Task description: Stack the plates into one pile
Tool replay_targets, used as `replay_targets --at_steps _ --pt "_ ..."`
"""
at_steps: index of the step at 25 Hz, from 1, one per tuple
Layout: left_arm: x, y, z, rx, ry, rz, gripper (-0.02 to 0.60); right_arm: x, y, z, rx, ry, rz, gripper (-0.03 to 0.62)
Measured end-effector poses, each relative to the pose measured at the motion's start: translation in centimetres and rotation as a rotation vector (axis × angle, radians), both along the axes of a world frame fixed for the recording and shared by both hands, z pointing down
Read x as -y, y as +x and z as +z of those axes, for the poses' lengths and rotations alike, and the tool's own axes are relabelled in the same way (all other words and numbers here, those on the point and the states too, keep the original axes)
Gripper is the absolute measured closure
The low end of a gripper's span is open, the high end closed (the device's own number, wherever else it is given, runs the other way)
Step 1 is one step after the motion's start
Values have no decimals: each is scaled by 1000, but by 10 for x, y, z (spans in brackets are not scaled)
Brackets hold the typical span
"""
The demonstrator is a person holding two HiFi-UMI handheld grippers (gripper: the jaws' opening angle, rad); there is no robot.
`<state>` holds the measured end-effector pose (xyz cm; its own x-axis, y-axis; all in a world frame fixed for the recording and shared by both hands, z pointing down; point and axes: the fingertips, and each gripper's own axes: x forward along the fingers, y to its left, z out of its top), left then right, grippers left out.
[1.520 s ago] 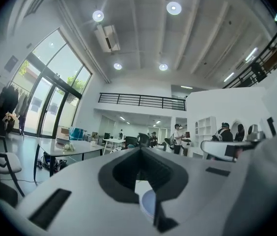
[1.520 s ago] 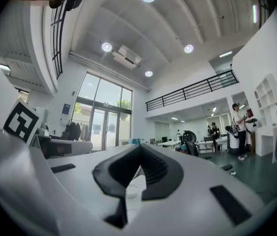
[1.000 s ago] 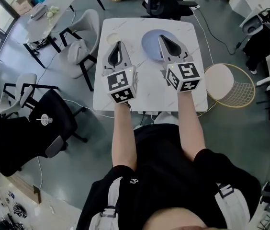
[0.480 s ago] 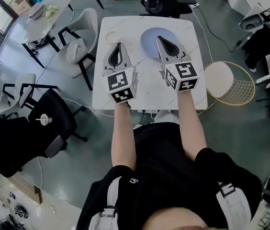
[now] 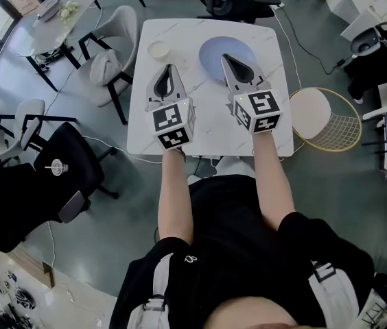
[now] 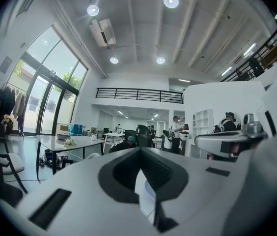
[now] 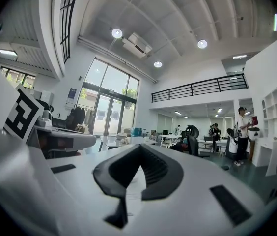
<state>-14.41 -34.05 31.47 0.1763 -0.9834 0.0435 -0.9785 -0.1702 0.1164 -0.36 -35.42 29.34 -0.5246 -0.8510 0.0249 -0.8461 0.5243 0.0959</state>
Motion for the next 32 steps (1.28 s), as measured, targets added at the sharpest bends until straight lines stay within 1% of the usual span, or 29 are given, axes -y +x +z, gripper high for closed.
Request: replay_targets --at_steps 4,15,23,32 --pt "3 0 6 -10 -14 2 566 3 -1 5 -3 -14 -7 588" --pt "10 -11 11 -4 -31 -18 566 13 -16 9 -13 -24 -46 588" --pt "15 -20 22 -3 -60 -32 566 18 -32 19 -59 -32 -77 588" --pt "21 -22 24 8 -67 -30 566 27 -32 19 -48 -34 -73 588"
